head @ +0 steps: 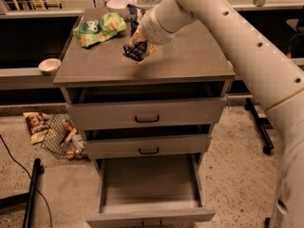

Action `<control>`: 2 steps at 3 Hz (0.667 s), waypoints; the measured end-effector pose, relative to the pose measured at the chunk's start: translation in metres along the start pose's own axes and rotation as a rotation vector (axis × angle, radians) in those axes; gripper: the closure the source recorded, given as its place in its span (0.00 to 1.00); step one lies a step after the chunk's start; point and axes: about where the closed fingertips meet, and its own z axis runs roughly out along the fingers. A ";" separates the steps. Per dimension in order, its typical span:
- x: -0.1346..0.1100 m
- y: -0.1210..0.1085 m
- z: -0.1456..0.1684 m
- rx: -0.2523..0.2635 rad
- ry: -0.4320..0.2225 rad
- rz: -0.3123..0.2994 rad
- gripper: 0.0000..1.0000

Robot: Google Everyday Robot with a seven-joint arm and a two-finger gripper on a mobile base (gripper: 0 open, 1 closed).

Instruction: Pick blue chip bag from bottom drawer and place on counter

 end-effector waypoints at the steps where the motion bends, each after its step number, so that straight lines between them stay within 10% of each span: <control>1: 0.008 -0.006 0.010 -0.018 0.008 0.002 0.60; 2: 0.012 -0.007 0.018 -0.037 0.006 0.014 0.36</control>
Offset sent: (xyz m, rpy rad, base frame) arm 0.0261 0.0100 -0.0042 -0.0433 0.0285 -0.0406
